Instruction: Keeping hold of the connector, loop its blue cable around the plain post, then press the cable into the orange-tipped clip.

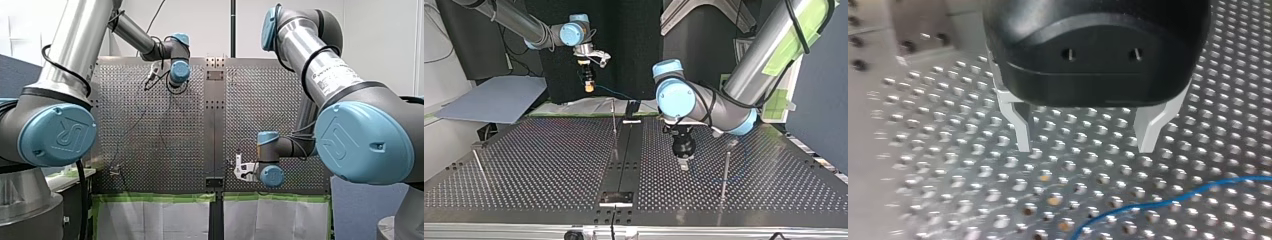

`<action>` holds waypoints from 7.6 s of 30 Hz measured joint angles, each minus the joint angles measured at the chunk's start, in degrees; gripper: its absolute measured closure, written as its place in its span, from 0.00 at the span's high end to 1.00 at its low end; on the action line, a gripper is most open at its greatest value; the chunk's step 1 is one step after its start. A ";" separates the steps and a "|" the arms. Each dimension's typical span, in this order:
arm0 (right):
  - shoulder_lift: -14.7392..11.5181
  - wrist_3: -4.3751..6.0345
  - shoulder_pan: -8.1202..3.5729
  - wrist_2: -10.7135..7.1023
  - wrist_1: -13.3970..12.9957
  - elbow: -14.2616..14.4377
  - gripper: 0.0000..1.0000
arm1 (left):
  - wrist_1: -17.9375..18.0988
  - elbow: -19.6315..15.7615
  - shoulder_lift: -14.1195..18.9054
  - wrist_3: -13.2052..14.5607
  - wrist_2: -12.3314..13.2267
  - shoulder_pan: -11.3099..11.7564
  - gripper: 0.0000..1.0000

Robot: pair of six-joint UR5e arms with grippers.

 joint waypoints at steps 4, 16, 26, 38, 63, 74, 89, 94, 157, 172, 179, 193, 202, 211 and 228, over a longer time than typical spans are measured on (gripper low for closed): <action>0.00 0.00 0.01 0.00 0.03 0.00 0.00 | 0.14 0.23 -0.99 1.99 -2.19 -0.01 1.00; -0.01 0.00 -0.05 0.00 0.00 -0.03 0.00 | -0.76 3.36 -2.92 2.97 -4.37 -0.42 1.00; 0.00 -0.02 -0.01 0.05 0.21 -0.02 0.00 | -3.89 7.01 -6.17 2.98 -5.28 -0.81 1.00; -0.01 -0.09 -0.02 0.05 0.40 -0.01 0.00 | -5.69 7.00 -10.92 2.92 -8.97 -1.06 1.00; 0.00 0.75 -0.05 0.07 0.20 0.01 0.00 | -6.58 2.66 -11.12 5.44 -11.42 0.40 1.00; -0.03 1.11 -0.07 0.00 -0.19 -0.02 0.00 | -5.30 1.16 -11.17 5.67 -10.98 1.16 1.00; 0.03 1.32 -0.04 0.00 -0.28 -0.01 0.00 | -5.23 0.08 -14.84 4.75 -11.35 1.43 1.00; 0.03 1.32 -0.06 0.00 -0.20 0.01 0.00 | -5.20 0.01 -15.60 3.96 -11.27 2.77 1.00; 0.00 1.50 0.00 0.00 -0.17 -0.01 0.00 | -8.72 6.99 -36.99 -8.01 -0.54 0.22 1.00; -0.01 1.31 -0.05 -0.34 0.17 0.03 0.00 | -8.59 6.85 -37.13 -16.34 7.77 -0.70 1.00; -0.01 1.07 -0.07 -1.32 0.97 0.01 0.00 | -8.59 6.77 -37.13 -20.14 11.58 -0.92 1.00; -0.02 0.21 -1.21 -4.06 4.38 -1.28 0.00 | -5.28 3.47 -37.06 -28.01 19.46 -0.78 1.00; -0.01 0.09 -2.54 -4.26 4.91 -1.60 0.00 | -3.02 2.73 -37.05 -33.27 24.72 -1.24 1.00; 0.03 0.45 -4.58 -4.39 6.49 -1.63 0.00 | 2.26 -0.44 -36.98 -38.73 29.00 -0.73 1.00; 0.04 0.49 -6.11 -8.16 7.17 -1.88 0.00 | 12.16 -2.59 -35.49 -39.78 27.10 -2.43 1.00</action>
